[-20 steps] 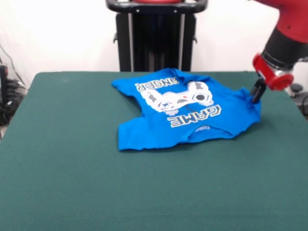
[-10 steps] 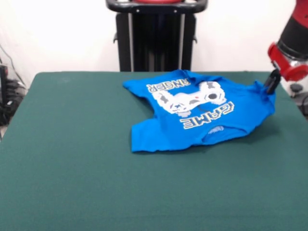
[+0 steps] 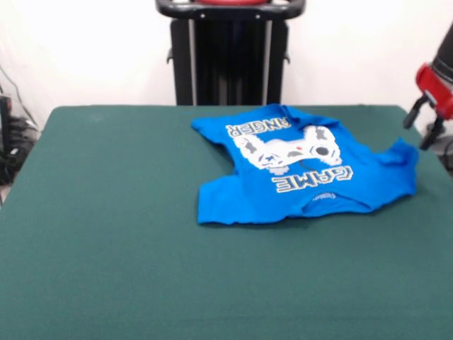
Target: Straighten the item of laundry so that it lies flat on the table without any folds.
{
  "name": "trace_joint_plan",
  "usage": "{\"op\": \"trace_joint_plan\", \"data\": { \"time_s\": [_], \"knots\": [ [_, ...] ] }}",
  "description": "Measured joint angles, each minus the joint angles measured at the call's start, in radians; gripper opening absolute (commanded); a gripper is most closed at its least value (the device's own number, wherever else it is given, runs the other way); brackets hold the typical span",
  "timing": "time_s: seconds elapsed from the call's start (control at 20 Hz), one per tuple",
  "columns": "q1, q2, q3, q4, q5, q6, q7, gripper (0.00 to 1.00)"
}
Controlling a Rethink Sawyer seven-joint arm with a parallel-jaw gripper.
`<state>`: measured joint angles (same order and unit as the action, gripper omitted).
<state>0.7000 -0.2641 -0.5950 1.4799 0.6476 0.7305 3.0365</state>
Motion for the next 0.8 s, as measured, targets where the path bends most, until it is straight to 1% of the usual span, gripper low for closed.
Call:
{"op": "trace_joint_plan", "data": {
  "time_s": [0.55, 0.8],
  "knots": [
    [-0.013, 0.004, -0.006, 0.011, 0.001, -0.018, 0.004, 1.0],
    [-0.028, 0.019, -0.009, 0.012, 0.0, -0.111, 0.004, 1.0]
  ]
}}
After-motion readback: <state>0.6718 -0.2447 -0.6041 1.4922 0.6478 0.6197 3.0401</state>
